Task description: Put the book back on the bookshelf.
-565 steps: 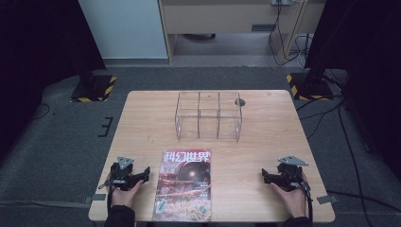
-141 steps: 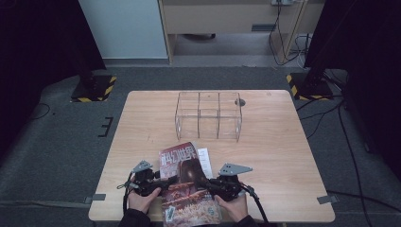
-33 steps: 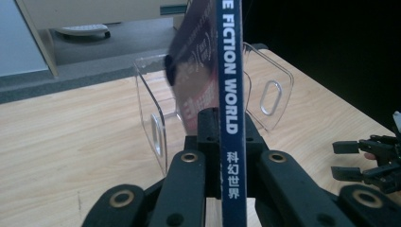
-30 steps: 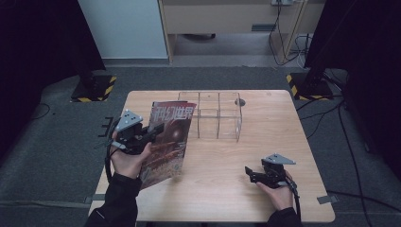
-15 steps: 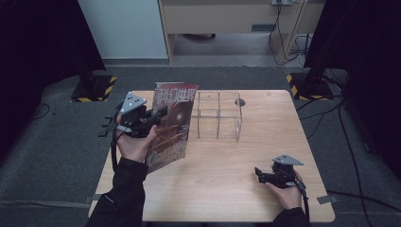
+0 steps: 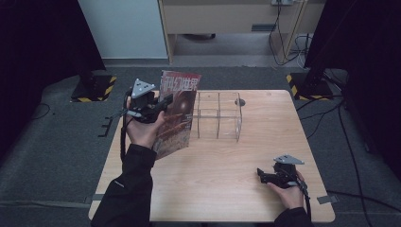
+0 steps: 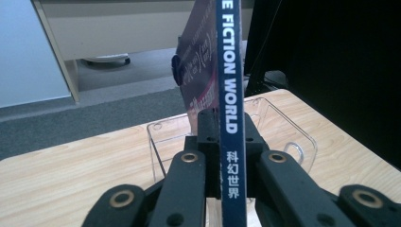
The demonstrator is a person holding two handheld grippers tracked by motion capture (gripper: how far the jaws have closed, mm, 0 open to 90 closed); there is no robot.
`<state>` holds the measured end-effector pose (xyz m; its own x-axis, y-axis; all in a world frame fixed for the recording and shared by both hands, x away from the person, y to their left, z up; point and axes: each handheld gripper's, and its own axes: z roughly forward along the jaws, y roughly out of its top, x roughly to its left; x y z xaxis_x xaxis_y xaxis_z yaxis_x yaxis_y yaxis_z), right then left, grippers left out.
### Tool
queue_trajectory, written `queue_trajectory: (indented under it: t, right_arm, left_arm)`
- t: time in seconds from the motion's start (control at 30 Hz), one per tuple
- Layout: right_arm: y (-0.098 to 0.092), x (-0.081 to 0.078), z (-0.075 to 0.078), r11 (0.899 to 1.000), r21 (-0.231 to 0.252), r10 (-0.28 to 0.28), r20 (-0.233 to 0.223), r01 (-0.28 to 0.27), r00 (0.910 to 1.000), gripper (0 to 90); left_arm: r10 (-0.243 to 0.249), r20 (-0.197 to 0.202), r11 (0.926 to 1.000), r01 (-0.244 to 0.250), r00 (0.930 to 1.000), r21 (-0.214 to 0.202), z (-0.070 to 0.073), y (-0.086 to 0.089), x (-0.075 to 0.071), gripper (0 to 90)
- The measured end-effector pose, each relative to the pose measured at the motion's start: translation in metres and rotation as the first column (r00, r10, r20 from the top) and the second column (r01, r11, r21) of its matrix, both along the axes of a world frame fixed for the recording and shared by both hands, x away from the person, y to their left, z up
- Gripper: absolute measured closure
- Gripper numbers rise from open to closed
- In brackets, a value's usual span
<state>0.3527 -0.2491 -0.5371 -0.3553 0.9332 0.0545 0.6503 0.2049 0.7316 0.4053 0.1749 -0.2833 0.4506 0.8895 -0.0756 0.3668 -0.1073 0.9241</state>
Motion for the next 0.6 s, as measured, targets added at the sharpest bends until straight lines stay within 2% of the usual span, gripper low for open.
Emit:
queue_trajectory:
  t: [0.27, 0.6]
  right_arm:
    - [0.004, 0.000, -0.001, 0.999, -0.048, 0.006, 0.002, -0.006, 1.0000, 10.2]
    - [0.005, 0.000, -0.001, 0.999, -0.049, 0.006, 0.001, -0.006, 1.0000, 10.1]
  left_arm:
    - [0.026, 0.020, 0.9996, -0.025, 0.9995, -0.014, 0.003, -0.002, 0.012, 83.6]
    - [0.074, 0.047, 0.9970, -0.073, 0.9961, -0.028, 0.002, 0.003, 0.024, 83.6]
